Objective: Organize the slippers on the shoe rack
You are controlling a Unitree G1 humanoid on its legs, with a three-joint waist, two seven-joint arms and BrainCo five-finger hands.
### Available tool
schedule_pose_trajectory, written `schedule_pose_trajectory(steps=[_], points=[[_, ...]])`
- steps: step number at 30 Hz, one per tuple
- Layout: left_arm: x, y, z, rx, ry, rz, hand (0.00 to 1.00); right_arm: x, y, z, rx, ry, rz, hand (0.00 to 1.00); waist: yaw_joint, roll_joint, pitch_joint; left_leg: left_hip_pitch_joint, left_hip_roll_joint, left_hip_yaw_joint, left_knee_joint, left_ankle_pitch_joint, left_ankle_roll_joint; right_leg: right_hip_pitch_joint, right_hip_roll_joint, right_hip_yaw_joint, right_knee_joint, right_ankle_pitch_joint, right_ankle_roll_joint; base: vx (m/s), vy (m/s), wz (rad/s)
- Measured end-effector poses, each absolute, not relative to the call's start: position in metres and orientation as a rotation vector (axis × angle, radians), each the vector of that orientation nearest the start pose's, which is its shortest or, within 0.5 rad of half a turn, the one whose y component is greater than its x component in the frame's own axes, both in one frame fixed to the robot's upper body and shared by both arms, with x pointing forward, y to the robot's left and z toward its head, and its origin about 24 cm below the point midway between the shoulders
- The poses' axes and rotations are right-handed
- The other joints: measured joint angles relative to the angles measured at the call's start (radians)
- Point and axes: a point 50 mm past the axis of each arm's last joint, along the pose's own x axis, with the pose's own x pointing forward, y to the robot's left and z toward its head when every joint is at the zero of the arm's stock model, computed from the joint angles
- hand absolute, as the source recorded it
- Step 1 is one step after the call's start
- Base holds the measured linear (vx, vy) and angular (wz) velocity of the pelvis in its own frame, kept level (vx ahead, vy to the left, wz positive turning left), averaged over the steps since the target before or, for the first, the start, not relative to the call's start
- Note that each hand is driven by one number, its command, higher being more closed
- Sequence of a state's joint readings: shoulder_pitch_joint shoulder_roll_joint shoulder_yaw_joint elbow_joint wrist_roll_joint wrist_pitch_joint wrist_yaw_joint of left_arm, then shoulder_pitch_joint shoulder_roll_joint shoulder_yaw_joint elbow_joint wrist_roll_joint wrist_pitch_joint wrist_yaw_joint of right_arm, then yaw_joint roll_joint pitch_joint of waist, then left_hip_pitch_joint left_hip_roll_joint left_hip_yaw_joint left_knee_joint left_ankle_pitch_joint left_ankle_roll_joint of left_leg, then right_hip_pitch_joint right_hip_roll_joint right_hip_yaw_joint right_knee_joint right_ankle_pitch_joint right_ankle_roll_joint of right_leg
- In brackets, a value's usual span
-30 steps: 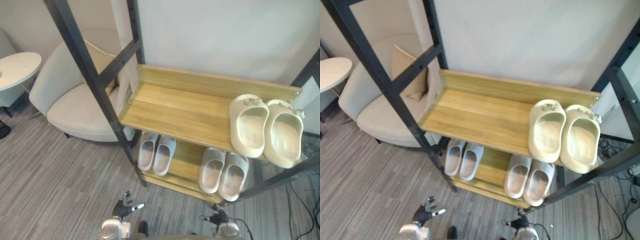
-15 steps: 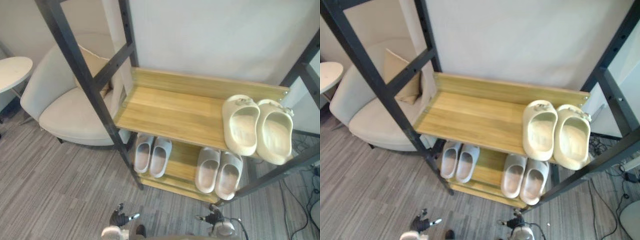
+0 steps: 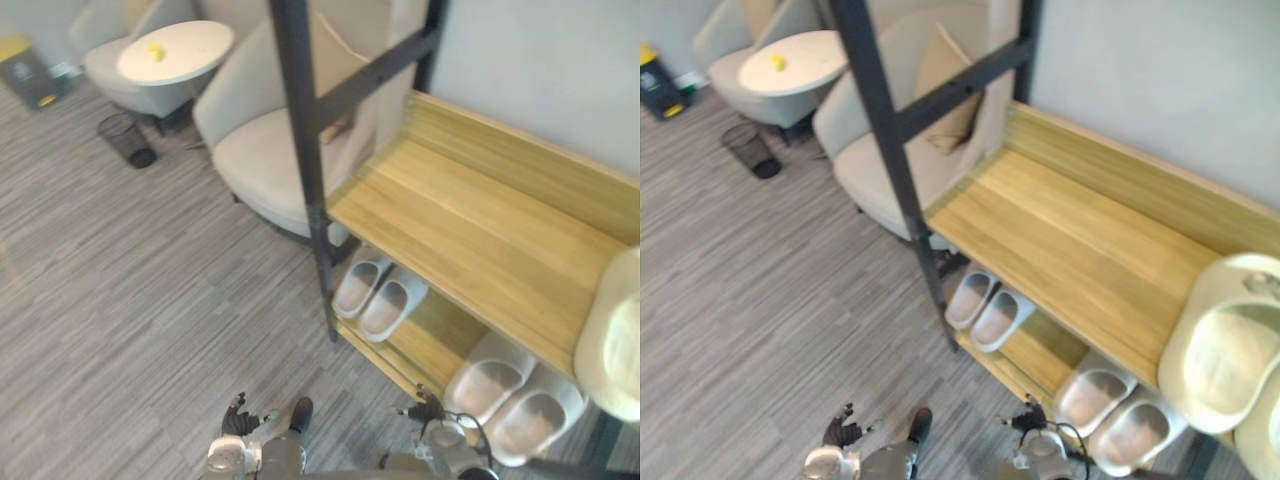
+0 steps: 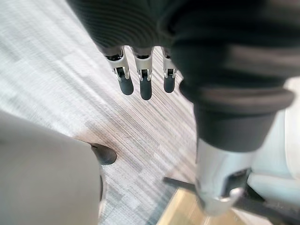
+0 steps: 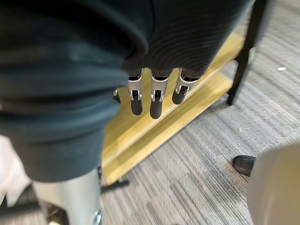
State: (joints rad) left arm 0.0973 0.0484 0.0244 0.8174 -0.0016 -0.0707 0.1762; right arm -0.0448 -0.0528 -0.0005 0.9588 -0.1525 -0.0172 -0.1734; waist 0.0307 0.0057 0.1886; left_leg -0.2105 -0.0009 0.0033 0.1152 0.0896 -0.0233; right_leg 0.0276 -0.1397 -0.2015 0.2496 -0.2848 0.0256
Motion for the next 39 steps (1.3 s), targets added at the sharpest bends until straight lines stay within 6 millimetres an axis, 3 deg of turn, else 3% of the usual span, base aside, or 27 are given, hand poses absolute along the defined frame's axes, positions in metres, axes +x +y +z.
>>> schedule_pose_trajectory(steps=[1, 3, 5, 6, 7, 8, 9, 10, 12, 16, 18, 20, 21, 22, 24, 25, 26, 28, 29, 31, 32, 33, 34, 36, 38, 39], points=[[0.144, 0.181, -0.133, 0.100, 0.834, 0.226, 0.00, 0.170, -0.177, -0.133, -0.270, 0.861, -0.118, 0.00, -0.005, 0.004, 0.011, -0.029, 0.039, 0.180, 0.140, -0.093, 0.045, 0.006, 0.000, -0.042, 0.005, 0.002, -0.003, -0.08, -0.020, 0.94], [0.145, 0.173, -0.134, 0.085, 0.836, 0.213, 0.00, 0.167, -0.184, -0.132, -0.257, 0.865, -0.153, 0.00, -0.029, 0.021, 0.011, -0.032, 0.147, 0.471, 0.366, -0.249, 0.088, 0.008, -0.003, -0.141, 0.040, 0.001, -0.004, -0.12, 0.001, 1.11], [0.147, 0.171, -0.133, 0.090, 0.832, 0.200, 0.00, 0.168, -0.190, -0.130, -0.260, 0.857, -0.170, 0.00, -0.030, 0.041, 0.014, -0.036, 0.144, 0.514, 0.353, -0.246, 0.085, 0.002, 0.007, -0.171, 0.066, -0.010, 0.009, -0.11, 0.055, 1.02], [0.151, 0.167, -0.132, 0.115, 0.823, 0.170, 0.00, 0.163, -0.195, -0.132, -0.251, 0.873, -0.188, 0.00, -0.036, 0.031, 0.005, -0.022, 0.060, 0.448, 0.213, -0.224, 0.073, -0.002, -0.002, -0.166, 0.017, -0.032, 0.011, -0.12, 0.086, 1.24], [0.151, 0.166, -0.132, 0.121, 0.823, 0.162, 0.00, 0.162, -0.196, -0.133, -0.249, 0.877, -0.192, 0.00, -0.040, 0.030, 0.005, -0.015, 0.041, 0.437, 0.173, -0.204, 0.077, 0.004, -0.006, -0.176, 0.002, -0.030, 0.018, -0.07, 0.098, 1.32], [0.156, 0.165, -0.132, 0.137, 0.820, 0.145, 0.00, 0.159, -0.196, -0.134, -0.231, 0.891, -0.205, 0.00, -0.043, 0.013, 0.011, 0.009, 0.014, 0.457, 0.137, -0.208, 0.087, 0.011, -0.048, -0.224, -0.025, 0.007, 0.037, 0.02, 0.066, 0.62], [0.149, 0.166, -0.135, 0.135, 0.842, 0.152, 0.00, 0.159, -0.197, -0.134, -0.226, 0.891, -0.214, 0.00, -0.039, 0.022, 0.008, 0.033, 0.036, 0.478, 0.177, -0.245, 0.096, 0.023, -0.042, -0.231, -0.020, 0.015, 0.042, 0.10, 0.062, 0.72], [0.145, 0.167, -0.138, 0.145, 0.874, 0.149, 0.00, 0.162, -0.197, -0.133, -0.224, 0.883, -0.218, 0.00, -0.043, 0.030, 0.014, 0.065, 0.015, 0.447, 0.121, -0.230, 0.078, 0.043, -0.031, -0.233, -0.029, 0.025, 0.045, 0.08, 0.068, 0.49], [0.144, 0.168, -0.140, 0.166, 0.885, 0.142, 0.00, 0.159, -0.193, -0.135, -0.210, 0.892, -0.215, 0.00, -0.044, 0.028, 0.013, 0.120, -0.015, 0.424, 0.006, -0.170, 0.095, 0.042, -0.031, -0.219, -0.033, 0.056, 0.035, 0.01, 0.066, 0.42], [0.130, 0.181, -0.146, 0.213, 0.941, 0.153, 0.00, 0.160, -0.182, -0.136, -0.193, 0.896, -0.191, 0.00, -0.039, 0.012, 0.007, 0.203, -0.041, 0.414, -0.135, -0.092, 0.086, 0.044, -0.018, -0.162, -0.091, 0.098, 0.032, -0.09, 0.013, 0.05], [0.126, 0.186, -0.147, 0.208, 0.951, 0.193, 0.00, 0.165, -0.181, -0.136, -0.198, 0.900, -0.184, 0.00, -0.036, 0.006, 0.006, 0.234, -0.071, 0.402, -0.223, -0.045, 0.089, 0.016, -0.042, -0.172, -0.037, 0.054, 0.061, -0.15, -0.002, 0.07], [0.125, 0.190, -0.147, 0.209, 0.953, 0.207, 0.00, 0.154, -0.185, -0.141, -0.203, 0.941, -0.191, 0.00, -0.043, -0.014, 0.014, 0.246, -0.101, 0.359, -0.225, -0.053, 0.084, 0.003, -0.085, -0.181, 0.064, -0.010, 0.077, -0.08, -0.022, 0.52], [0.123, 0.189, -0.147, 0.206, 0.957, 0.207, 0.00, 0.147, -0.187, -0.143, -0.205, 0.957, -0.197, 0.00, -0.048, -0.019, 0.010, 0.243, -0.118, 0.307, -0.226, -0.073, 0.108, 0.004, -0.095, -0.166, 0.127, -0.023, 0.086, 0.01, -0.057, 0.70], [0.125, 0.186, -0.147, 0.202, 0.954, 0.204, 0.00, 0.146, -0.190, -0.142, -0.198, 0.950, -0.211, 0.00, -0.054, -0.010, 0.010, 0.246, -0.116, 0.241, -0.225, -0.072, 0.120, -0.067, -0.087, -0.081, 0.275, 0.003, 0.053, 0.06, -0.013, 0.79], [0.125, 0.186, -0.147, 0.201, 0.958, 0.202, 0.00, 0.152, -0.191, -0.138, -0.205, 0.914, -0.213, 0.00, -0.073, 0.022, 0.008, 0.236, -0.077, 0.166, -0.222, -0.063, 0.124, -0.143, 0.007, 0.064, 0.295, -0.020, 0.020, 0.10, -0.001, 1.10], [0.128, 0.187, -0.146, 0.204, 0.951, 0.204, 0.00, 0.152, -0.189, -0.138, -0.207, 0.912, -0.202, 0.00, -0.080, 0.010, 0.013, 0.224, -0.071, 0.107, -0.225, -0.062, 0.123, -0.175, 0.056, 0.133, 0.273, -0.021, 0.024, 0.09, -0.054, 1.33], [0.129, 0.188, -0.146, 0.204, 0.949, 0.206, 0.00, 0.151, -0.186, -0.139, -0.191, 0.914, -0.206, 0.00, -0.080, 0.006, 0.018, 0.220, -0.072, 0.075, -0.225, -0.058, 0.117, -0.185, 0.074, 0.164, 0.262, -0.020, 0.024, 0.10, -0.100, 1.43], [0.126, 0.190, -0.147, 0.196, 0.959, 0.216, 0.00, 0.147, -0.184, -0.140, -0.187, 0.926, -0.202, 0.00, -0.084, -0.024, 0.005, 0.216, -0.095, -0.002, -0.220, -0.049, 0.104, -0.189, 0.076, 0.180, 0.196, -0.010, 0.004, 0.13, -0.104, 1.47], [0.126, 0.193, -0.147, 0.183, 0.958, 0.240, 0.00, 0.143, -0.184, -0.143, -0.188, 0.943, -0.202, 0.00, -0.076, -0.047, -0.006, 0.219, -0.118, -0.024, -0.219, -0.050, 0.102, -0.172, 0.053, 0.164, 0.137, -0.003, -0.005, 0.18, -0.125, 1.56], [0.126, 0.192, -0.147, 0.141, 0.959, 0.270, 0.00, 0.142, -0.184, -0.144, -0.186, 0.952, -0.203, 0.00, -0.075, -0.047, -0.011, 0.219, -0.121, -0.029, -0.190, -0.063, 0.081, -0.129, 0.026, 0.101, 0.108, 0.001, 0.000, 0.24, -0.112, 1.36], [0.126, 0.189, -0.146, 0.102, 0.952, 0.300, 0.00, 0.146, -0.182, -0.142, -0.183, 0.941, -0.198, 0.00, -0.051, -0.032, -0.008, 0.156, -0.094, 0.038, -0.058, -0.126, 0.052, -0.090, 0.015, 0.039, 0.082, 0.007, -0.005, 0.22, -0.057, 0.88], [0.126, 0.189, -0.146, 0.097, 0.949, 0.304, 0.00, 0.147, -0.181, -0.142, -0.181, 0.937, -0.196, 0.00, -0.049, -0.029, -0.007, 0.139, -0.086, 0.053, -0.024, -0.143, 0.048, -0.082, 0.015, 0.030, 0.080, 0.007, -0.005, 0.26, -0.073, 0.76], [0.129, 0.192, -0.143, 0.077, 0.929, 0.331, 0.00, 0.151, -0.176, -0.139, -0.168, 0.916, -0.192, 0.00, -0.044, -0.012, 0.001, 0.076, -0.043, 0.123, 0.146, -0.214, 0.030, -0.045, 0.021, -0.006, 0.065, 0.008, -0.007, 0.13, -0.045, 0.51], [0.131, 0.190, -0.140, 0.024, 0.899, 0.371, 0.00, 0.157, -0.169, -0.135, -0.154, 0.881, -0.180, 0.00, -0.036, 0.008, 0.018, -0.023, 0.048, 0.248, 0.442, -0.284, 0.011, 0.027, 0.048, -0.065, 0.058, 0.008, -0.008, 0.21, -0.049, 0.57], [0.133, 0.189, -0.136, 0.010, 0.870, 0.378, 0.00, 0.160, -0.164, -0.131, -0.158, 0.852, -0.163, 0.00, -0.024, 0.009, 0.017, -0.034, 0.097, 0.346, 0.551, -0.273, 0.010, 0.084, 0.050, -0.104, 0.051, 0.007, -0.008, 0.22, -0.028, 0.57], [0.136, 0.190, -0.134, 0.004, 0.851, 0.383, 0.00, 0.161, -0.162, -0.130, -0.154, 0.839, -0.158, 0.00, -0.024, -0.009, 0.018, -0.045, 0.097, 0.370, 0.587, -0.261, -0.008, 0.118, 0.037, -0.120, 0.013, 0.007, -0.008, 0.22, 0.005, 0.72]])
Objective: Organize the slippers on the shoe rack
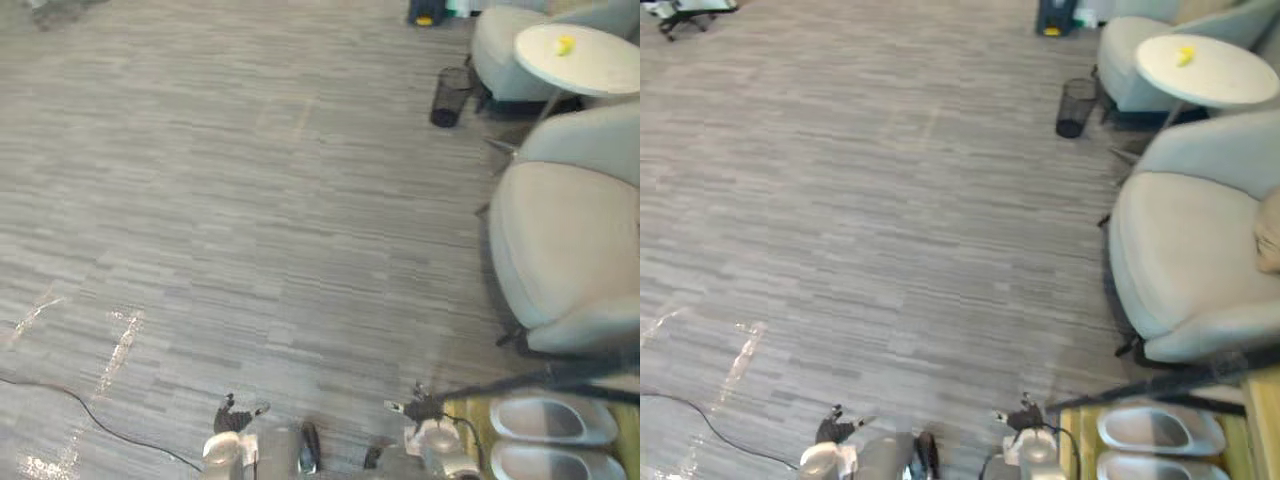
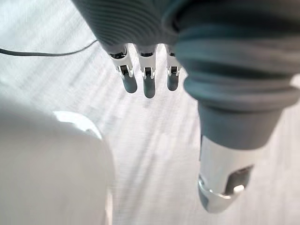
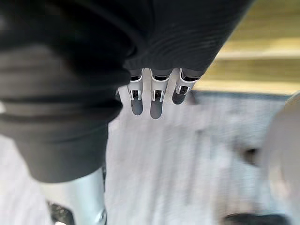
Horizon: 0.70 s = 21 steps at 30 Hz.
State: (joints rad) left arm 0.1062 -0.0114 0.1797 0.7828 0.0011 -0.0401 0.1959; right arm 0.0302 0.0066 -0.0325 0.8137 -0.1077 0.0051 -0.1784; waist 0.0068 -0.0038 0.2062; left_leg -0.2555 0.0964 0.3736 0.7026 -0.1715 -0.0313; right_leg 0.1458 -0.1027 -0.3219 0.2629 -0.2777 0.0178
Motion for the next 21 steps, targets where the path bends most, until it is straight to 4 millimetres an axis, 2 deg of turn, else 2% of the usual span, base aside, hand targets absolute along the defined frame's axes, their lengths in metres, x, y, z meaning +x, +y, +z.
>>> schedule_pose_trajectory(steps=[1, 3, 4, 5, 6, 7, 8, 9, 10, 11, 12, 13, 14, 15, 16, 17, 18, 19, 20, 21], points=[[0.140, 0.192, -0.131, 0.004, 0.832, 0.385, 0.00, 0.167, -0.158, -0.126, -0.145, 0.817, -0.153, 0.00, 0.005, -0.014, 0.000, -0.029, 0.018, 0.030, 0.024, -0.045, 0.028, 0.020, -0.002, -0.001, -0.043, 0.000, 0.000, 0.26, 0.032, 0.69], [0.149, 0.191, -0.128, 0.001, 0.809, 0.379, 0.00, 0.177, -0.165, -0.122, -0.165, 0.794, -0.166, 0.00, 0.007, -0.005, 0.018, -0.100, 0.058, 0.064, -0.017, -0.110, 0.025, 0.052, -0.008, -0.014, -0.105, -0.001, -0.002, 0.22, 0.078, 0.64], [0.153, 0.191, -0.127, 0.004, 0.799, 0.374, 0.00, 0.178, -0.169, -0.122, -0.173, 0.799, -0.180, 0.00, 0.006, -0.009, 0.027, -0.119, 0.054, 0.083, -0.099, -0.090, 0.043, 0.073, -0.028, -0.034, -0.123, -0.002, 0.001, 0.27, 0.164, 0.69], [0.153, 0.192, -0.126, 0.008, 0.799, 0.374, 0.00, 0.175, -0.172, -0.125, -0.178, 0.817, -0.191, 0.00, 0.008, -0.011, 0.029, -0.123, 0.043, 0.092, -0.210, -0.032, 0.048, 0.088, -0.047, -0.053, -0.125, -0.005, 0.007, 0.37, 0.247, 0.57], [0.149, 0.193, -0.128, 0.013, 0.810, 0.374, 0.00, 0.171, -0.175, -0.129, -0.185, 0.845, -0.197, 0.00, 0.013, -0.001, 0.024, -0.115, 0.045, 0.094, -0.328, 0.105, 0.047, 0.107, -0.051, -0.060, -0.127, -0.011, 0.032, 0.43, 0.293, 0.49], [0.150, 0.196, -0.128, 0.024, 0.811, 0.375, 0.00, 0.166, -0.174, -0.133, -0.188, 0.878, -0.194, 0.00, 0.018, -0.019, 0.025, -0.107, 0.016, 0.103, -0.301, 0.098, 0.078, 0.132, -0.078, -0.059, -0.128, -0.014, 0.056, 0.40, 0.262, 0.37], [0.150, 0.200, -0.128, 0.036, 0.812, 0.380, 0.00, 0.167, -0.171, -0.134, -0.186, 0.888, -0.182, 0.00, 0.026, -0.028, 0.026, -0.111, 0.003, 0.101, -0.273, 0.050, 0.091, 0.129, -0.097, -0.052, -0.106, 0.016, 0.103, 0.44, 0.288, 0.26], [0.148, 0.202, -0.129, 0.034, 0.820, 0.386, 0.00, 0.166, -0.169, -0.135, -0.180, 0.894, -0.180, 0.00, 0.032, -0.033, 0.025, -0.111, -0.005, 0.097, -0.249, 0.021, 0.095, 0.119, -0.113, -0.040, -0.062, 0.031, 0.118, 0.47, 0.299, 0.26], [0.148, 0.201, -0.130, 0.037, 0.823, 0.381, 0.00, 0.164, -0.168, -0.136, -0.175, 0.903, -0.180, 0.00, 0.030, -0.038, 0.024, -0.091, -0.022, 0.089, -0.235, -0.017, 0.107, 0.075, -0.149, -0.020, 0.083, 0.049, 0.127, 0.56, 0.372, 0.36], [0.147, 0.200, -0.130, 0.039, 0.827, 0.376, 0.00, 0.162, -0.168, -0.138, -0.170, 0.911, -0.186, 0.00, 0.028, -0.039, 0.025, -0.057, -0.041, 0.074, -0.244, -0.040, 0.108, 0.022, -0.178, 0.012, 0.246, 0.093, 0.132, 0.46, 0.293, 0.42], [0.147, 0.199, -0.131, 0.042, 0.836, 0.369, 0.00, 0.160, -0.168, -0.139, -0.168, 0.918, -0.188, 0.00, 0.026, -0.040, 0.026, -0.017, -0.059, 0.059, -0.266, -0.053, 0.105, -0.035, -0.191, 0.053, 0.401, 0.090, 0.120, 0.36, 0.214, 0.41], [0.145, 0.198, -0.132, 0.044, 0.848, 0.365, 0.00, 0.156, -0.168, -0.141, -0.168, 0.931, -0.187, 0.00, 0.019, -0.040, 0.027, 0.039, -0.075, 0.043, -0.303, -0.058, 0.104, -0.092, -0.186, 0.094, 0.549, 0.078, 0.110, 0.34, 0.149, 0.39], [0.139, 0.197, -0.134, 0.045, 0.862, 0.362, 0.00, 0.153, -0.169, -0.142, -0.167, 0.941, -0.189, 0.00, 0.006, -0.037, 0.028, 0.127, -0.087, 0.029, -0.367, -0.059, 0.102, -0.169, -0.156, 0.137, 0.667, 0.052, 0.107, 0.42, 0.149, 0.35], [0.137, 0.195, -0.135, 0.051, 0.869, 0.354, 0.00, 0.155, -0.170, -0.140, -0.171, 0.924, -0.191, 0.00, -0.007, -0.027, 0.031, 0.186, -0.089, 0.021, -0.412, -0.061, 0.098, -0.229, -0.133, 0.140, 0.699, 0.032, 0.089, 0.48, 0.142, 0.23], [0.136, 0.195, -0.136, 0.056, 0.874, 0.345, 0.00, 0.158, -0.172, -0.138, -0.173, 0.904, -0.194, 0.00, -0.009, -0.022, 0.034, 0.247, -0.089, 0.016, -0.458, -0.061, 0.092, -0.301, -0.107, 0.134, 0.685, 0.004, 0.067, 0.54, 0.086, 0.24], [0.138, 0.193, -0.137, 0.056, 0.882, 0.336, 0.00, 0.160, -0.174, -0.136, -0.176, 0.890, -0.199, 0.00, -0.016, -0.023, 0.035, 0.313, -0.089, -0.002, -0.505, -0.066, 0.084, -0.396, -0.071, 0.108, 0.585, -0.018, 0.042, 0.38, 0.040, 0.22], [0.139, 0.192, -0.137, 0.056, 0.883, 0.334, 0.00, 0.161, -0.174, -0.136, -0.177, 0.887, -0.200, 0.00, -0.017, -0.024, 0.035, 0.323, -0.089, -0.007, -0.514, -0.067, 0.083, -0.411, -0.064, 0.105, 0.556, -0.019, 0.040, 0.39, -0.007, 0.38], [0.142, 0.190, -0.137, 0.057, 0.882, 0.321, 0.00, 0.162, -0.177, -0.135, -0.183, 0.881, -0.203, 0.00, -0.025, -0.024, 0.036, 0.356, -0.089, -0.026, -0.546, -0.071, 0.076, -0.460, -0.035, 0.094, 0.418, -0.006, 0.036, 0.41, -0.042, 0.50], [0.146, 0.188, -0.137, 0.058, 0.879, 0.311, 0.00, 0.164, -0.178, -0.134, -0.174, 0.876, -0.212, 0.00, -0.030, -0.031, 0.039, 0.397, -0.095, -0.051, -0.582, -0.083, 0.053, -0.487, -0.006, 0.078, 0.144, 0.096, 0.034, 0.50, -0.058, 0.52], [0.147, 0.188, -0.137, 0.059, 0.880, 0.310, 0.00, 0.164, -0.177, -0.134, -0.172, 0.875, -0.212, 0.00, -0.033, -0.035, 0.041, 0.411, -0.098, -0.057, -0.588, -0.087, 0.047, -0.489, -0.001, 0.078, 0.083, 0.125, 0.031, 0.43, -0.068, 0.52]])
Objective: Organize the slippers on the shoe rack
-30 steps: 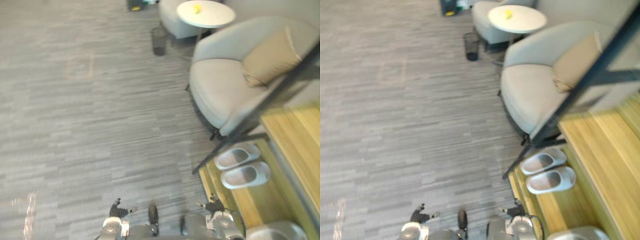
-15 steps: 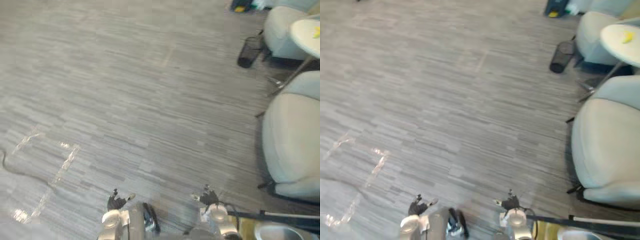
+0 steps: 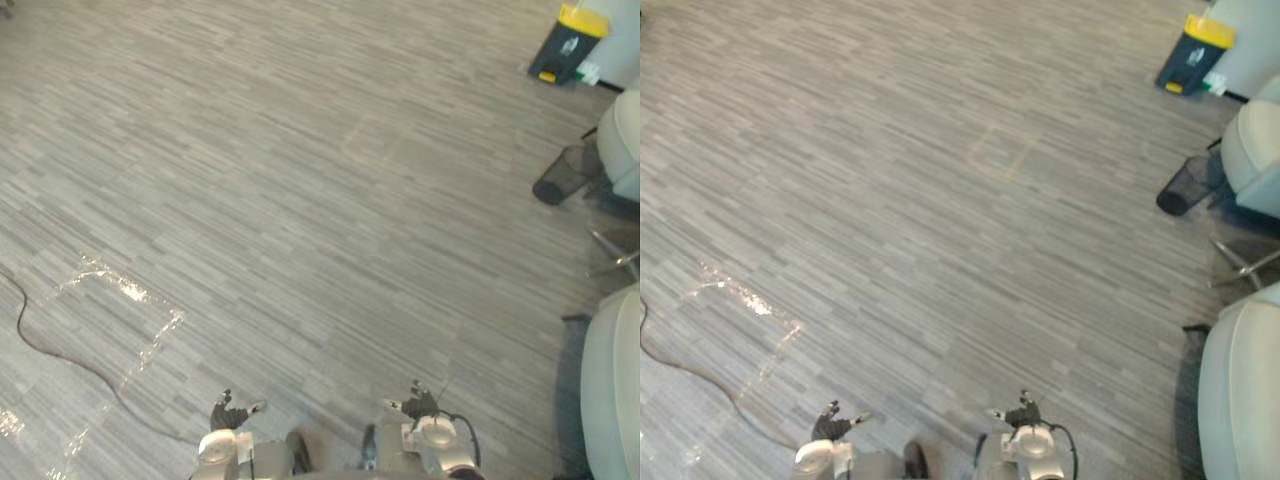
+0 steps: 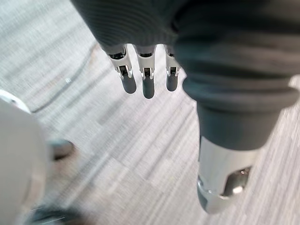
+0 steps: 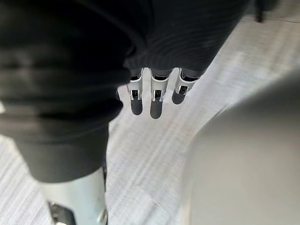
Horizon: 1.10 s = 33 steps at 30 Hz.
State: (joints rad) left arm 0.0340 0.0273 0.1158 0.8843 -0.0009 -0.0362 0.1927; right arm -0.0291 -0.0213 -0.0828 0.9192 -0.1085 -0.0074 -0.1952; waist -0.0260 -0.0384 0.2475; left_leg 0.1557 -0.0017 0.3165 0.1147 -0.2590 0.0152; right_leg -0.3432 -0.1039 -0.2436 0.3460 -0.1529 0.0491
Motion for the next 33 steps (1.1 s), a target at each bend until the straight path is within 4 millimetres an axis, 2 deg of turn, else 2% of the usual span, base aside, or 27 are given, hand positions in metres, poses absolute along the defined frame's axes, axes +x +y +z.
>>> schedule_pose_trajectory(steps=[1, 2, 3, 4, 5, 6, 7, 8, 9, 10, 11, 12, 13, 15, 17, 18, 19, 20, 21, 23, 25, 27, 28, 29, 30, 32, 33], points=[[0.147, 0.187, -0.137, 0.059, 0.884, 0.308, 0.00, 0.165, -0.177, -0.134, -0.163, 0.873, -0.215, 0.00, -0.008, -0.010, 0.003, 0.033, -0.010, -0.018, -0.015, -0.014, -0.020, -0.008, 0.005, 0.006, -0.108, 0.083, -0.010, 0.41, -0.096, 0.46], [0.146, 0.187, -0.139, 0.059, 0.892, 0.307, 0.00, 0.166, -0.177, -0.133, -0.158, 0.871, -0.219, 0.00, -0.022, -0.009, 0.003, 0.058, -0.008, -0.033, -0.025, -0.024, -0.032, -0.003, 0.010, 0.018, -0.115, 0.156, -0.020, 0.59, -0.156, 0.69], [0.144, 0.186, -0.140, 0.055, 0.901, 0.307, 0.00, 0.166, -0.180, -0.133, -0.157, 0.869, -0.228, 0.00, -0.033, 0.013, -0.005, 0.090, 0.019, -0.074, -0.037, -0.038, -0.055, 0.002, 0.040, 0.036, -0.089, 0.219, -0.078, 0.75, -0.192, 0.58], [0.144, 0.184, -0.140, 0.055, 0.903, 0.302, 0.00, 0.169, -0.180, -0.132, -0.152, 0.864, -0.235, 0.00, -0.024, 0.031, -0.010, 0.088, 0.046, -0.086, -0.022, -0.037, -0.070, -0.010, 0.041, 0.027, -0.025, 0.163, -0.099, 0.64, -0.182, 0.46], [0.145, 0.183, -0.140, 0.061, 0.901, 0.297, 0.00, 0.170, -0.181, -0.131, -0.144, 0.860, -0.241, 0.00, -0.018, 0.038, -0.004, 0.087, 0.053, -0.100, 0.007, -0.026, -0.087, -0.011, 0.032, 0.007, 0.021, 0.133, -0.096, 0.59, -0.221, 0.40], [0.142, 0.179, -0.141, 0.057, 0.910, 0.290, 0.00, 0.169, -0.185, -0.129, -0.129, 0.854, -0.269, 0.00, -0.031, 0.047, -0.001, 0.071, 0.072, -0.128, 0.116, -0.015, -0.103, 0.020, 0.029, -0.019, 0.066, 0.069, -0.089, 0.56, -0.285, 0.51], [0.142, 0.175, -0.142, 0.039, 0.912, 0.294, 0.00, 0.166, -0.187, -0.130, -0.132, 0.856, -0.274, 0.00, -0.037, 0.062, 0.001, 0.006, 0.104, -0.141, 0.321, -0.011, -0.104, 0.071, 0.038, -0.034, 0.067, 0.024, -0.089, 0.55, -0.272, 0.44], [0.140, 0.176, -0.142, 0.030, 0.911, 0.307, 0.00, 0.164, -0.189, -0.129, -0.139, 0.850, -0.274, 0.00, -0.032, 0.077, 0.000, -0.061, 0.140, -0.142, 0.512, 0.031, -0.103, 0.110, 0.053, -0.043, 0.059, -0.002, -0.094, 0.56, -0.200, 0.09], [0.139, 0.176, -0.141, 0.007, 0.902, 0.327, 0.00, 0.164, -0.189, -0.128, -0.143, 0.843, -0.273, 0.00, -0.024, 0.092, 0.004, -0.137, 0.188, -0.145, 0.706, 0.150, -0.098, 0.164, 0.076, -0.037, 0.039, -0.033, -0.102, 0.57, -0.093, -0.33], [0.135, 0.179, -0.140, -0.001, 0.896, 0.351, 0.00, 0.163, -0.187, -0.129, -0.142, 0.848, -0.269, 0.00, -0.009, 0.096, 0.006, -0.212, 0.244, -0.138, 0.903, 0.209, -0.099, 0.230, 0.102, -0.012, 0.015, -0.064, -0.112, 0.70, -0.073, -0.54], [0.137, 0.181, -0.138, -0.004, 0.880, 0.361, 0.00, 0.162, -0.183, -0.130, -0.138, 0.854, -0.261, 0.00, -0.003, 0.095, 0.006, -0.275, 0.274, -0.128, 1.014, 0.155, -0.082, 0.290, 0.114, 0.011, -0.006, -0.091, -0.119, 0.59, -0.035, -0.57], [0.139, 0.184, -0.135, -0.005, 0.864, 0.371, 0.00, 0.160, -0.180, -0.131, -0.136, 0.861, -0.253, 0.00, 0.008, 0.087, 0.008, -0.312, 0.281, -0.120, 1.047, 0.128, -0.087, 0.325, 0.113, 0.030, -0.022, -0.103, -0.112, 0.58, -0.032, -0.62], [0.142, 0.186, -0.133, -0.007, 0.845, 0.380, 0.00, 0.158, -0.175, -0.132, -0.132, 0.869, -0.241, 0.00, 0.025, 0.069, 0.007, -0.368, 0.290, -0.099, 1.046, 0.087, -0.089, 0.383, 0.110, 0.059, -0.062, -0.115, -0.105, 0.56, 0.006, -0.63], [0.144, 0.188, -0.129, -0.005, 0.820, 0.386, 0.00, 0.157, -0.171, -0.133, -0.126, 0.879, -0.231, 0.00, 0.035, 0.064, 0.005, -0.448, 0.284, -0.071, 0.945, 0.030, -0.081, 0.475, 0.095, 0.096, -0.128, -0.125, -0.091, 0.59, 0.064, -0.60], [0.147, 0.190, -0.127, -0.004, 0.802, 0.391, 0.00, 0.157, -0.167, -0.134, -0.113, 0.889, -0.231, 0.00, 0.044, 0.048, 0.006, -0.510, 0.215, -0.056, 0.630, 0.015, -0.081, 0.554, 0.039, 0.127, -0.180, -0.132, -0.075, 0.66, 0.211, -0.57], [0.147, 0.191, -0.127, -0.004, 0.800, 0.395, 0.00, 0.156, -0.167, -0.135, -0.106, 0.893, -0.238, 0.00, 0.052, 0.046, 0.007, -0.519, 0.182, -0.072, 0.471, 0.048, -0.082, 0.569, 0.017, 0.140, -0.181, -0.135, -0.069, 0.60, 0.270, -0.71], [0.146, 0.189, -0.127, -0.002, 0.803, 0.387, 0.00, 0.151, -0.168, -0.138, -0.109, 0.913, -0.240, 0.00, 0.068, 0.055, 0.002, -0.511, 0.147, -0.112, 0.258, 0.169, -0.086, 0.593, 0.010, 0.170, -0.194, -0.141, -0.059, 0.46, 0.247, -0.79], [0.143, 0.189, -0.129, 0.002, 0.816, 0.387, 0.00, 0.146, -0.168, -0.141, -0.113, 0.935, -0.239, 0.00, 0.079, 0.053, -0.001, -0.498, 0.140, -0.124, 0.247, 0.258, -0.086, 0.611, 0.002, 0.196, -0.199, -0.147, -0.048, 0.61, 0.337, -0.69], [0.144, 0.200, -0.129, 0.026, 0.816, 0.401, 0.00, 0.144, -0.158, -0.144, -0.093, 0.961, -0.219, 0.00, 0.075, 0.012, -0.020, -0.498, 0.108, -0.102, 0.289, 0.190, -0.049, 0.619, -0.043, 0.217, -0.199, -0.129, -0.038, 0.60, 0.334, -0.43], [0.142, 0.202, -0.130, 0.028, 0.824, 0.404, 0.00, 0.141, -0.153, -0.145, -0.082, 0.971, -0.213, 0.00, 0.076, -0.006, -0.042, -0.513, 0.111, -0.078, 0.399, 0.094, -0.020, 0.581, -0.063, 0.270, -0.109, -0.076, 0.018, 0.69, 0.387, -0.27], [0.139, 0.204, -0.133, 0.062, 0.847, 0.380, 0.00, 0.138, -0.157, -0.147, -0.072, 0.982, -0.234, 0.00, 0.073, -0.024, -0.050, -0.427, 0.087, -0.039, 0.423, 0.005, 0.012, 0.484, -0.097, 0.317, 0.212, -0.013, 0.074, 0.66, 0.344, -0.27], [0.136, 0.200, -0.136, 0.079, 0.879, 0.352, 0.00, 0.141, -0.160, -0.145, -0.068, 0.970, -0.247, 0.00, 0.065, -0.017, -0.045, -0.319, 0.068, -0.021, 0.382, -0.032, 0.019, 0.377, -0.108, 0.302, 0.505, -0.001, 0.101, 0.48, 0.171, -0.29], [0.133, 0.198, -0.139, 0.081, 0.899, 0.342, 0.00, 0.144, -0.161, -0.144, -0.069, 0.953, -0.247, 0.00, 0.061, -0.011, -0.041, -0.224, 0.058, -0.010, 0.329, -0.044, 0.020, 0.301, -0.117, 0.245, 0.657, -0.028, 0.073, 0.58, 0.140, -0.46], [0.134, 0.194, -0.139, 0.085, 0.900, 0.324, 0.00, 0.146, -0.161, -0.142, -0.068, 0.939, -0.246, 0.00, 0.060, 0.007, -0.042, -0.149, 0.057, 0.002, 0.269, -0.052, 0.018, 0.228, -0.117, 0.179, 0.724, -0.053, 0.035, 0.46, 0.089, -0.42], [0.135, 0.192, -0.139, 0.084, 0.899, 0.317, 0.00, 0.148, -0.161, -0.141, -0.068, 0.928, -0.245, 0.00, 0.057, 0.009, -0.044, -0.111, 0.056, 0.003, 0.235, -0.055, 0.015, 0.186, -0.116, 0.137, 0.734, -0.069, 0.021, 0.53, 0.074, -0.27], [0.138, 0.185, -0.141, 0.084, 0.909, 0.291, 0.00, 0.157, -0.163, -0.137, -0.075, 0.898, -0.240, 0.00, 0.035, 0.007, -0.036, 0.015, 0.060, 0.007, 0.130, -0.055, 0.014, 0.066, -0.094, -0.001, 0.586, -0.133, -0.020, 0.47, 0.006, 0.01], [0.138, 0.183, -0.142, 0.089, 0.916, 0.279, 0.00, 0.159, -0.164, -0.136, -0.080, 0.891, -0.239, 0.00, 0.026, 0.007, -0.036, 0.041, 0.062, 0.008, 0.107, -0.055, 0.014, 0.044, -0.086, -0.027, 0.508, -0.132, -0.022, 0.42, -0.030, 0.14]])
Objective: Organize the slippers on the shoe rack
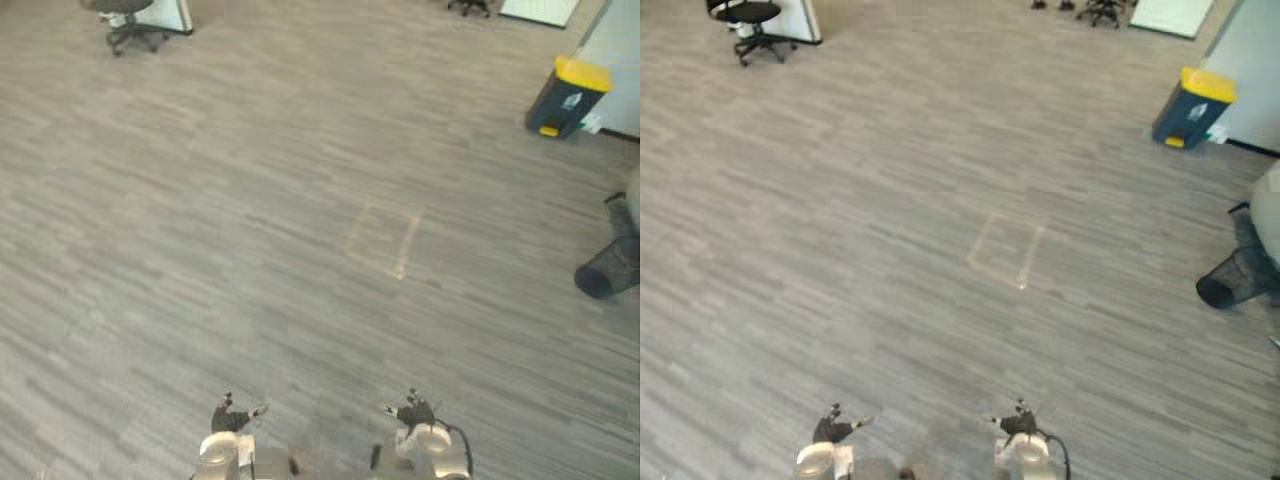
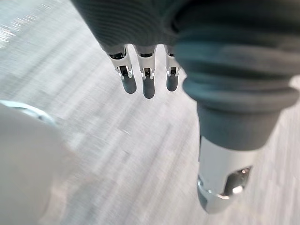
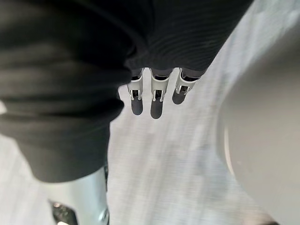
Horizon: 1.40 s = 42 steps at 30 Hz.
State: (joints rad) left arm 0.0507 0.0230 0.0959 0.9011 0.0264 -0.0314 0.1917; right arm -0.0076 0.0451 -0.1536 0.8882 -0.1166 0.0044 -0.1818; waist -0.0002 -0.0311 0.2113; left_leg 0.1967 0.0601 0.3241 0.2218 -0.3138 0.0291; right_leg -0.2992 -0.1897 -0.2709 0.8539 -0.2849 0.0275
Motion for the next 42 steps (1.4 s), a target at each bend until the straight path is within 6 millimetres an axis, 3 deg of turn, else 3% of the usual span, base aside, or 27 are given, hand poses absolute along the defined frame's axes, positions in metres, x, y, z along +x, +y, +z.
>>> schedule_pose_trajectory(steps=[2, 3, 4, 5, 7, 9, 11, 14, 16, 17, 19, 21, 22, 23, 25, 26, 27, 29, 30, 32, 34, 35, 37, 38, 39, 41, 42], points=[[0.139, 0.181, -0.142, 0.097, 0.915, 0.261, 0.00, 0.161, -0.171, -0.135, -0.095, 0.887, -0.239, 0.00, -0.015, -0.002, 0.000, 0.055, -0.003, 0.015, -0.071, -0.002, -0.006, -0.037, 0.025, -0.058, -0.307, 0.075, -0.001, 0.44, -0.076, 0.19], [0.140, 0.180, -0.142, 0.100, 0.914, 0.254, 0.00, 0.160, -0.175, -0.136, -0.107, 0.900, -0.242, 0.00, -0.019, -0.009, 0.002, 0.101, -0.018, 0.013, -0.116, -0.003, -0.027, -0.047, 0.040, -0.068, -0.489, 0.190, -0.020, 0.50, -0.111, 0.28], [0.139, 0.179, -0.143, 0.101, 0.922, 0.249, 0.00, 0.157, -0.179, -0.138, -0.120, 0.913, -0.245, 0.00, -0.027, -0.009, 0.004, 0.125, -0.021, -0.007, -0.135, -0.006, -0.038, -0.040, 0.049, -0.053, -0.501, 0.287, -0.049, 0.60, -0.131, 0.13], [0.140, 0.174, -0.144, 0.092, 0.930, 0.238, 0.00, 0.162, -0.185, -0.136, -0.126, 0.907, -0.254, 0.00, -0.027, 0.021, 0.008, 0.152, 0.001, -0.029, -0.138, 0.010, -0.056, -0.040, 0.070, -0.047, -0.462, 0.260, -0.081, 0.49, -0.113, -0.05], [0.139, 0.172, -0.145, 0.088, 0.934, 0.234, 0.00, 0.164, -0.188, -0.134, -0.102, 0.898, -0.283, 0.00, -0.032, 0.039, 0.017, 0.149, 0.022, -0.054, -0.067, 0.045, -0.114, -0.048, 0.070, -0.050, -0.365, 0.174, -0.111, 0.54, -0.199, -0.16], [0.140, 0.172, -0.144, 0.076, 0.928, 0.250, 0.00, 0.165, -0.189, -0.133, -0.102, 0.895, -0.288, 0.00, -0.044, 0.054, 0.020, 0.069, 0.075, -0.085, 0.190, 0.069, -0.143, 0.008, 0.095, -0.065, -0.357, 0.112, -0.109, 0.61, -0.257, -0.05], [0.142, 0.171, -0.141, 0.031, 0.904, 0.285, 0.00, 0.164, -0.187, -0.132, -0.108, 0.882, -0.280, 0.00, -0.040, 0.083, 0.026, -0.100, 0.177, -0.129, 0.626, 0.274, -0.169, 0.129, 0.161, -0.047, -0.430, 0.078, -0.125, 0.57, -0.118, -0.37], [0.142, 0.171, -0.138, 0.015, 0.878, 0.281, 0.00, 0.164, -0.173, -0.133, -0.092, 0.888, -0.246, 0.00, -0.016, 0.084, 0.030, -0.253, 0.247, -0.088, 0.929, 0.184, -0.124, 0.263, 0.214, 0.033, -0.498, 0.030, -0.136, 0.47, 0.009, -0.83], [0.146, 0.175, -0.133, 0.021, 0.843, 0.290, 0.00, 0.160, -0.164, -0.136, -0.078, 0.904, -0.227, 0.00, 0.005, 0.054, 0.028, -0.360, 0.235, -0.056, 0.890, 0.111, -0.102, 0.358, 0.208, 0.112, -0.571, 0.017, -0.121, 0.52, 0.090, -1.07], [0.148, 0.178, -0.131, 0.021, 0.830, 0.300, 0.00, 0.157, -0.163, -0.137, -0.080, 0.913, -0.222, 0.00, 0.012, 0.053, 0.028, -0.417, 0.214, -0.059, 0.775, 0.066, -0.091, 0.410, 0.194, 0.161, -0.608, 0.015, -0.107, 0.48, 0.145, -1.11], [0.145, 0.183, -0.131, 0.011, 0.830, 0.333, 0.00, 0.156, -0.163, -0.138, -0.078, 0.923, -0.225, 0.00, 0.022, 0.049, 0.028, -0.451, 0.159, -0.069, 0.521, 0.054, -0.083, 0.460, 0.154, 0.216, -0.627, 0.005, -0.069, 0.47, 0.216, -1.00], [0.144, 0.185, -0.132, 0.013, 0.832, 0.339, 0.00, 0.152, -0.165, -0.140, -0.080, 0.936, -0.237, 0.00, 0.028, 0.047, 0.027, -0.481, 0.098, -0.134, 0.235, 0.104, -0.102, 0.509, 0.101, 0.266, -0.656, -0.028, -0.019, 0.55, 0.364, -0.88], [0.142, 0.183, -0.132, 0.014, 0.833, 0.334, 0.00, 0.149, -0.167, -0.142, -0.087, 0.953, -0.238, 0.00, 0.035, 0.048, 0.024, -0.468, 0.071, -0.171, 0.137, 0.250, -0.132, 0.536, 0.082, 0.298, -0.679, -0.050, 0.012, 0.77, 0.554, -0.83], [0.139, 0.194, -0.134, 0.045, 0.850, 0.345, 0.00, 0.144, -0.161, -0.146, -0.079, 0.986, -0.220, 0.00, 0.035, 0.013, 0.002, -0.460, 0.027, -0.147, 0.173, 0.204, -0.085, 0.548, 0.037, 0.318, -0.680, -0.016, 0.003, 0.86, 0.593, -0.68], [0.138, 0.199, -0.134, 0.056, 0.851, 0.350, 0.00, 0.139, -0.155, -0.149, -0.060, 1.004, -0.218, 0.00, 0.048, -0.010, -0.012, -0.470, 0.022, -0.127, 0.269, 0.118, -0.051, 0.525, 0.017, 0.337, -0.607, 0.030, 0.025, 0.70, 0.429, -0.28], [0.137, 0.200, -0.134, 0.062, 0.855, 0.349, 0.00, 0.138, -0.157, -0.149, -0.054, 1.008, -0.229, 0.00, 0.055, -0.022, -0.019, -0.441, 0.009, -0.101, 0.286, 0.074, -0.033, 0.490, -0.001, 0.362, -0.491, 0.041, 0.042, 0.53, 0.280, -0.30], [0.134, 0.201, -0.136, 0.064, 0.870, 0.350, 0.00, 0.139, -0.158, -0.149, -0.055, 1.005, -0.232, 0.00, 0.055, -0.025, -0.020, -0.394, -0.002, -0.075, 0.278, 0.046, -0.020, 0.440, -0.018, 0.373, -0.346, 0.078, 0.090, 0.51, 0.256, -0.46], [0.131, 0.200, -0.139, 0.073, 0.896, 0.337, 0.00, 0.141, -0.157, -0.148, -0.056, 0.994, -0.225, 0.00, 0.054, -0.021, -0.015, -0.289, -0.018, -0.034, 0.231, 0.025, 0.001, 0.322, -0.030, 0.381, -0.048, 0.113, 0.146, 0.47, 0.180, -0.65], [0.128, 0.197, -0.141, 0.077, 0.916, 0.324, 0.00, 0.145, -0.158, -0.146, -0.057, 0.976, -0.225, 0.00, 0.048, -0.012, -0.011, -0.200, -0.031, -0.028, 0.177, 0.022, 0.006, 0.241, -0.037, 0.328, 0.116, 0.088, 0.118, 0.49, 0.152, -0.75], [0.130, 0.190, -0.142, 0.085, 0.923, 0.290, 0.00, 0.151, -0.159, -0.141, -0.059, 0.936, -0.228, 0.00, 0.033, 0.012, -0.006, -0.096, -0.032, -0.026, 0.093, 0.021, 0.007, 0.141, -0.017, 0.225, 0.214, 0.045, 0.078, 0.37, 0.093, -0.49], [0.135, 0.182, -0.143, 0.082, 0.925, 0.261, 0.00, 0.161, -0.161, -0.134, -0.058, 0.883, -0.236, 0.00, 0.009, 0.015, 0.006, 0.007, -0.022, -0.006, 0.002, 0.021, 0.006, 0.022, 0.007, 0.075, 0.077, -0.013, 0.017, 0.46, 0.025, -0.05], [0.137, 0.180, -0.143, 0.082, 0.921, 0.251, 0.00, 0.163, -0.162, -0.133, -0.057, 0.877, -0.240, 0.00, 0.004, 0.014, 0.006, 0.028, -0.017, 0.002, -0.013, 0.021, 0.006, 0.006, 0.010, 0.035, 0.004, -0.014, 0.010, 0.39, -0.016, 0.04], [0.137, 0.178, -0.143, 0.085, 0.922, 0.238, 0.00, 0.162, -0.163, -0.133, -0.053, 0.875, -0.251, 0.00, 0.002, 0.009, 0.004, 0.078, -0.013, 0.024, -0.058, 0.019, 0.003, -0.018, 0.028, -0.049, -0.253, 0.047, -0.014, 0.36, -0.062, -0.06], [0.136, 0.177, -0.144, 0.089, 0.926, 0.232, 0.00, 0.160, -0.165, -0.134, -0.054, 0.882, -0.255, 0.00, 0.000, -0.005, 0.002, 0.112, -0.031, 0.020, -0.083, 0.014, -0.008, -0.019, 0.037, -0.073, -0.413, 0.148, -0.026, 0.55, -0.116, 0.04], [0.135, 0.177, -0.145, 0.091, 0.936, 0.230, 0.00, 0.160, -0.168, -0.133, -0.058, 0.881, -0.262, 0.00, -0.007, -0.017, 0.003, 0.144, -0.042, 0.008, -0.098, 0.006, -0.025, -0.016, 0.041, -0.054, -0.430, 0.257, -0.120, 0.40, -0.089, 0.00], [0.139, 0.167, -0.145, 0.067, 0.934, 0.211, 0.00, 0.163, -0.177, -0.132, -0.081, 0.880, -0.274, 0.00, -0.003, 0.039, 0.000, 0.151, 0.001, -0.009, -0.096, 0.022, -0.072, -0.020, 0.067, -0.069, -0.398, 0.209, -0.118, 0.37, -0.107, -0.11], [0.141, 0.163, -0.145, 0.066, 0.930, 0.200, 0.00, 0.164, -0.182, -0.132, -0.078, 0.875, -0.292, 0.00, -0.012, 0.051, 0.000, 0.146, 0.014, -0.016, -0.075, 0.041, -0.102, -0.017, 0.072, -0.081, -0.385, 0.173, -0.120, 0.50, -0.207, 0.06]])
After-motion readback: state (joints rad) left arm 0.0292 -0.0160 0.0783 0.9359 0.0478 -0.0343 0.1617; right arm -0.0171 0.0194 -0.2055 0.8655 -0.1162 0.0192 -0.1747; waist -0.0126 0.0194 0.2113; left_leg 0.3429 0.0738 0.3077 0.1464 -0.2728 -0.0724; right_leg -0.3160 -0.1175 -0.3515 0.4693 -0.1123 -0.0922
